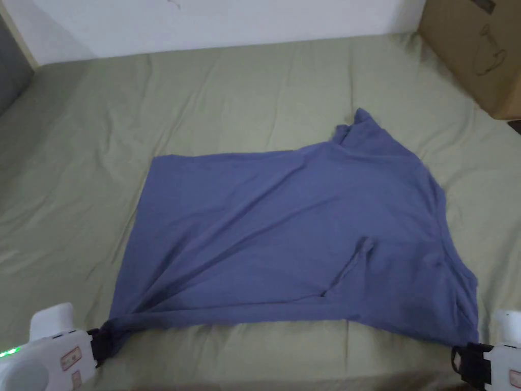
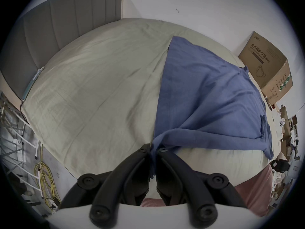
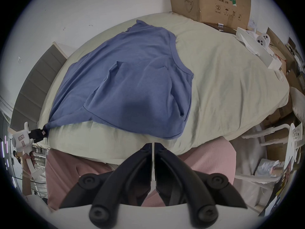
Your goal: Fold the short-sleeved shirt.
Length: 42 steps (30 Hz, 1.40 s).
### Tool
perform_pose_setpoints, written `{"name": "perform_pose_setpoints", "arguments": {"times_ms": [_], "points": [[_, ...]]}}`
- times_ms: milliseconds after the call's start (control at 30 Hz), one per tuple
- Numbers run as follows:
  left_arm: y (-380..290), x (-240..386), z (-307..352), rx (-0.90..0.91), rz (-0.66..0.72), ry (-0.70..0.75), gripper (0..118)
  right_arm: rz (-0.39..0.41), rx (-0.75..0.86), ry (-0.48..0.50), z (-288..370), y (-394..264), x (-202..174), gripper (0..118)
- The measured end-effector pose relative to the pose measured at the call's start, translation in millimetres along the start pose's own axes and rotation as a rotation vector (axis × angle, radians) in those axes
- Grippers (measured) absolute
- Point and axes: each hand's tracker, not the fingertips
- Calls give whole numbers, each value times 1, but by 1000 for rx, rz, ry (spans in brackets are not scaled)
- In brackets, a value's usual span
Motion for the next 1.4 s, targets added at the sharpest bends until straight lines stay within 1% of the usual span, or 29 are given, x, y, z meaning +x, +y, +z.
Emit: {"name": "perform_pose_setpoints", "arguments": {"times_ms": [67,133,167,200,233,267,300,367,400,433,467,500,533,600,733,867,933,1033,1100,1167,1200,1233,1267,1333,1400], "points": [[2,0,5,1,2,-3,5,-5,17,14,4,1,2,4],[2,-2,8,12,16,-2,5,7,33,9,7,5,3,4],[2,1,11,10,15,-8,5,20,37,-6,7,8,2,8],[1,3,12,9,9,-6,5,35,37,-21,4,11,3,23],[0,4,13,9,3,-1,5,51,36,-37,1,14,3,48],[0,7,15,9,-6,-1,5,64,24,-51,-4,19,3,79],[0,13,17,8,-23,6,5,69,15,-47,-8,23,3,81],[-2,14,17,7,-35,15,5,63,25,-23,-19,28,6,81],[-1,15,17,4,-39,17,5,48,-8,-26,-25,32,6,77],[0,16,16,2,-39,20,5,45,-10,-25,-29,33,7,59],[-1,14,17,-1,-33,18,5,54,0,-20,-33,34,10,19],[-2,12,17,-6,-27,15,5,55,-4,-44,-34,34,8,6],[-1,13,17,-9,-24,17,5,53,-10,-87,-34,33,9,6],[-1,13,20,-9,-27,19,5,52,0,-43,-29,32,13,5],[6,17,25,-9,-38,29,5,66,17,-60,-15,33,14,5],[17,24,35,1,-73,44,5,-9,66,-12,3,47,19,4],[26,26,37,5,-87,59,5,-12,84,2,7,63,20,4],[48,28,39,18,-96,68,5,-39,120,33,9,93,19,4],[72,28,33,37,-86,57,5,-60,120,62,2,121,21,4],[97,30,24,30,-68,56,5,-59,127,62,-9,151,21,4],[111,32,18,24,-60,55,5,-39,129,36,-17,166,20,4],[124,36,10,19,-60,45,5,-21,136,-20,-24,178,19,4],[136,39,0,23,-51,37,5,-10,124,-14,-35,192,18,4],[157,47,-24,1,-57,43,6,-33,102,-17,-58,213,16,4],[175,58,-55,-53,-98,86,6,-39,80,-29,-83,228,14,4]]}}
